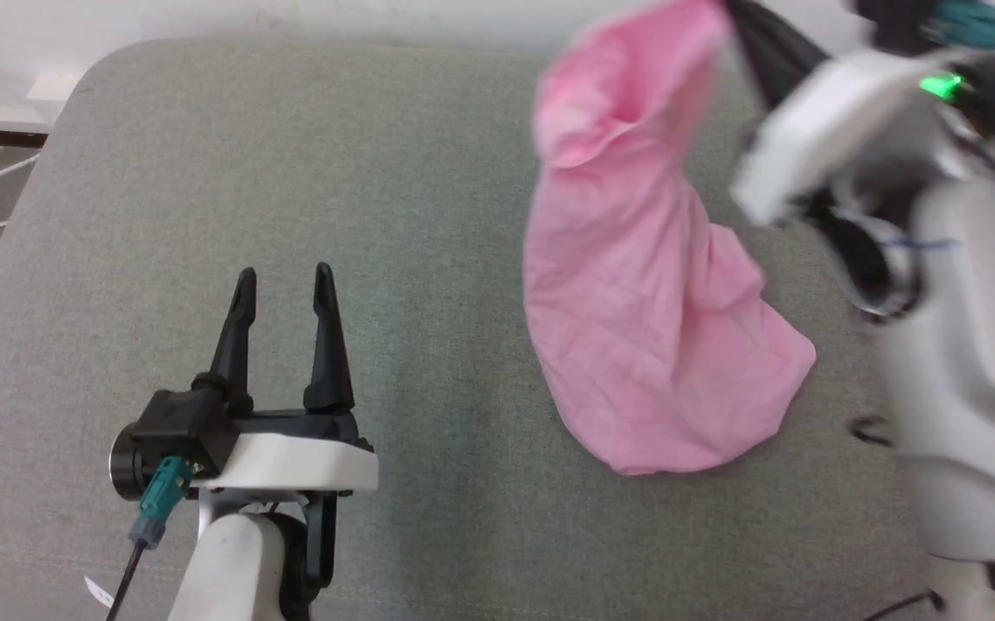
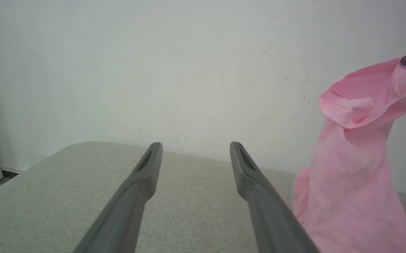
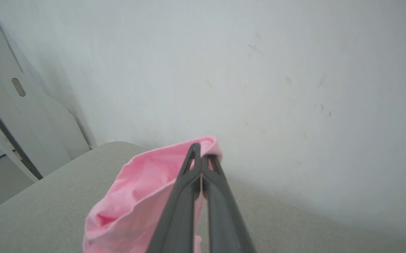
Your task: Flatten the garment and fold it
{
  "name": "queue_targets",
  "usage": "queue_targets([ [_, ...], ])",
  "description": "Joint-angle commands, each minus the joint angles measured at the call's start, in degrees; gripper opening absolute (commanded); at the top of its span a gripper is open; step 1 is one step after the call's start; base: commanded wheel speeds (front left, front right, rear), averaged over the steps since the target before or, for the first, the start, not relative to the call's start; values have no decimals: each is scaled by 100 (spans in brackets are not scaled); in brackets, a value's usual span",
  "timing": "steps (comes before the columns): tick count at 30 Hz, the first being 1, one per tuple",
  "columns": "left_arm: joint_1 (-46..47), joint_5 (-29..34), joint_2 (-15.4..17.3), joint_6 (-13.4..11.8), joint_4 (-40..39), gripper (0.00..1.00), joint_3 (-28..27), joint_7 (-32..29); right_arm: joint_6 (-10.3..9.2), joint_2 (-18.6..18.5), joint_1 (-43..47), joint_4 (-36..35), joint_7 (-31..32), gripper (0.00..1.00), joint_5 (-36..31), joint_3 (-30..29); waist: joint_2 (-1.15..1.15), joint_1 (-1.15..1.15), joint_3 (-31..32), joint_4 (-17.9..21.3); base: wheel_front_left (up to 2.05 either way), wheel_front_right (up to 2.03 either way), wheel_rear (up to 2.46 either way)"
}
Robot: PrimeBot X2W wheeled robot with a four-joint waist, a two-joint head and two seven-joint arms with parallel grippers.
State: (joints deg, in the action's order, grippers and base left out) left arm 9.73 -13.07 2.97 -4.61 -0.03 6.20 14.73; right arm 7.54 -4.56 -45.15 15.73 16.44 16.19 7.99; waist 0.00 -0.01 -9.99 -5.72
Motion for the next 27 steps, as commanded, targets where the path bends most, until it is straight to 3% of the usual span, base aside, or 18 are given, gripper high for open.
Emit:
queue_targets([
  [1,-35,37,-9,23,16,100,10,27,-5,-146,329,109,88,0,-251,-389,0,1,-1,16,0,0,0],
  [8,0,44,-9,50,57,100,77,27,-5,-375,1526,656,650,0,-1523,-2308,0,1,-93,41,0,0,0],
  [13,-6,76,-9,72,88,100,63,27,-5,-198,2014,727,788,0,-1883,-2992,0,1,-100,125,0,0,0],
  [14,-10,81,-9,80,104,100,66,27,-5,-151,2097,696,748,38,-1930,-3090,0,1,-88,152,0,0,0],
  [15,-12,85,-9,87,117,100,71,27,-5,-102,2172,659,685,100,-1943,-3183,0,1,-73,181,0,0,0],
  [21,-53,45,-9,150,225,100,147,27,-5,110,2724,29,-107,100,-1963,-3262,0,1,102,364,0,0,0],
  [27,65,-143,-9,223,594,100,503,27,-5,163,3584,-767,-1219,100,-1672,-2295,0,1,184,665,0,0,0],
])
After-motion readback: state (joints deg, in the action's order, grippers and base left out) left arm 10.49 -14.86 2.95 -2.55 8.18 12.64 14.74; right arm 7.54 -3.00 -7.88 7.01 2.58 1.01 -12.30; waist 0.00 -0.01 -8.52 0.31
